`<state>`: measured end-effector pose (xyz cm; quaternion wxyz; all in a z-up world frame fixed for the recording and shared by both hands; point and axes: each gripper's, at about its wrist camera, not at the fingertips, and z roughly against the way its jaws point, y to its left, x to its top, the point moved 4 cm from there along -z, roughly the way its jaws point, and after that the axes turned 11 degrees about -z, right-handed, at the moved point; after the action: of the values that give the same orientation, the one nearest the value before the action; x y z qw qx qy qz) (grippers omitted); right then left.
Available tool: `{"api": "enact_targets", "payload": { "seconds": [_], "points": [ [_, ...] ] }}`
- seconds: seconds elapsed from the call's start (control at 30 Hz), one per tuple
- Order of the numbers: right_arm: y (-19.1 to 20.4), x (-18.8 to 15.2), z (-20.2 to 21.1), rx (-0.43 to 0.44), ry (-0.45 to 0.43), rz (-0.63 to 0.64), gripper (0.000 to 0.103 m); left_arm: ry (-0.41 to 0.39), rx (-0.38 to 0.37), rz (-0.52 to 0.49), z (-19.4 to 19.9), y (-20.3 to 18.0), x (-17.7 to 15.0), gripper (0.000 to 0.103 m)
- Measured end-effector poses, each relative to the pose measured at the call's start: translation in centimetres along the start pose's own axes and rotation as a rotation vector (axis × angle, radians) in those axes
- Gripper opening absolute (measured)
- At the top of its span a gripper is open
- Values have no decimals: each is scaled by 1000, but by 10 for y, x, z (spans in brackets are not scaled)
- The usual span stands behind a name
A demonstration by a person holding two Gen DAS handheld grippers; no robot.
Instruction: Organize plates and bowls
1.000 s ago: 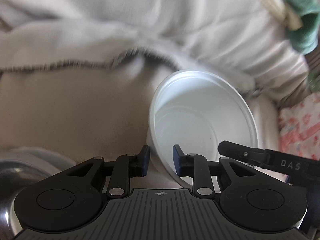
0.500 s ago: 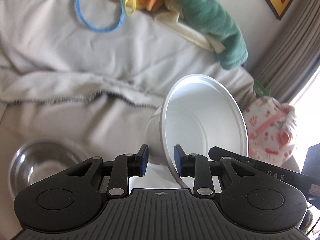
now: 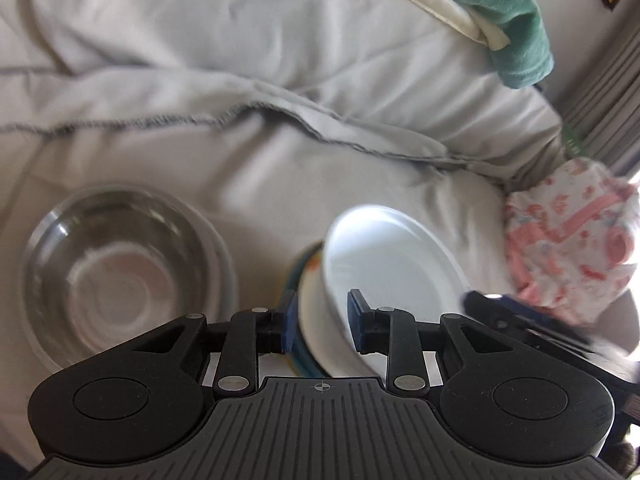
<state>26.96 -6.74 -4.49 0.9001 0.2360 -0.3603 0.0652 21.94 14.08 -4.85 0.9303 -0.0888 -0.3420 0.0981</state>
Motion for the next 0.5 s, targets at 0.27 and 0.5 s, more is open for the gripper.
{"api": "enact_targets", "payload": {
  "seconds": [0.27,0.5],
  "points": [
    [-19,-7,-38,104,132,-158,79,87,30,12,-42,10,-8,31],
    [-36,-29,-87,267,339,-320,80,123,-9,16,-66,10,-12,32]
  ]
}}
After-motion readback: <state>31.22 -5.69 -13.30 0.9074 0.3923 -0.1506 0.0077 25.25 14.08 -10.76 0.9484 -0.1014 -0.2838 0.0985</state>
